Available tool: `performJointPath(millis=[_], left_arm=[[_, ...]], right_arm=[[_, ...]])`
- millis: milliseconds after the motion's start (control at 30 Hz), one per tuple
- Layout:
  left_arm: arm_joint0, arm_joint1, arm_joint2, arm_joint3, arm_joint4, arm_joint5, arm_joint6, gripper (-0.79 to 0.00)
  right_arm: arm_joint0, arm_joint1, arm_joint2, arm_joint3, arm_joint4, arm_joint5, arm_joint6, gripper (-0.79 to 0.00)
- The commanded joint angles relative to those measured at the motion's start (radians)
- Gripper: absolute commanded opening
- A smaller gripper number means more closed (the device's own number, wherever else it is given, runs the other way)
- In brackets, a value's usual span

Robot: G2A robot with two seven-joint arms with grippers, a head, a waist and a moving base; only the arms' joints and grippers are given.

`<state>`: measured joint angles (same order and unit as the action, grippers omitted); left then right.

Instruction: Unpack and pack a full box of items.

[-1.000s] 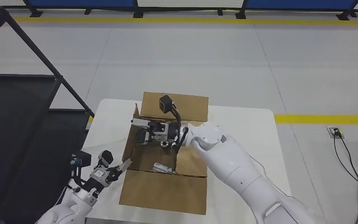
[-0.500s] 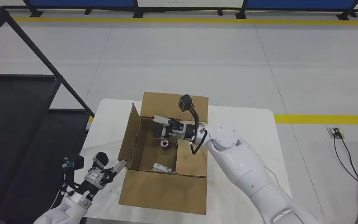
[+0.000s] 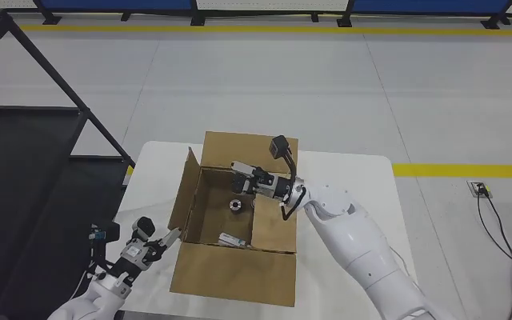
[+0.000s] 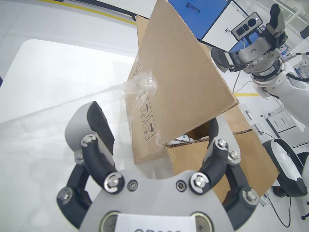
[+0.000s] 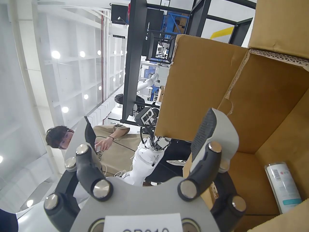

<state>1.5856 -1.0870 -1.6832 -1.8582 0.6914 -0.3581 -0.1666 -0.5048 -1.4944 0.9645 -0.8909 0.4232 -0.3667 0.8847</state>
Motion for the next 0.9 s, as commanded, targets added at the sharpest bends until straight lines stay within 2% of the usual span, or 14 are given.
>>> performJointPath(millis=[0, 133, 300, 433, 633, 867], left_arm=[[-0.011, -0.003, 0.016, -0.005, 0.03, 0.033, 0.034, 0.0], [-0.015, -0.008, 0.041, -0.003, 0.09, 0.061, 0.083, 0.0], [-0.029, -0.017, 0.041, 0.01, 0.038, 0.146, 0.126, 0.0], [-0.037, -0.022, 0.013, 0.036, -0.021, 0.208, 0.135, 0.0], [-0.044, -0.022, -0.032, 0.092, -0.128, 0.212, 0.057, 0.0], [-0.073, -0.02, -0.02, 0.181, -0.081, 0.212, -0.002, 0.0]], right_arm=[[-0.019, 0.003, 0.006, -0.017, -0.012, 0.007, -0.027, 0.0], [-0.04, 0.012, 0.034, -0.033, -0.01, 0.013, -0.032, 0.0], [-0.05, 0.02, 0.064, -0.035, -0.007, 0.017, -0.025, 0.0], [-0.052, 0.025, 0.082, -0.03, -0.005, 0.019, -0.024, 0.0], [-0.055, 0.031, 0.103, -0.028, 0.001, 0.015, -0.009, 0.0], [-0.077, 0.038, 0.134, -0.061, 0.044, -0.037, 0.034, 0.0]])
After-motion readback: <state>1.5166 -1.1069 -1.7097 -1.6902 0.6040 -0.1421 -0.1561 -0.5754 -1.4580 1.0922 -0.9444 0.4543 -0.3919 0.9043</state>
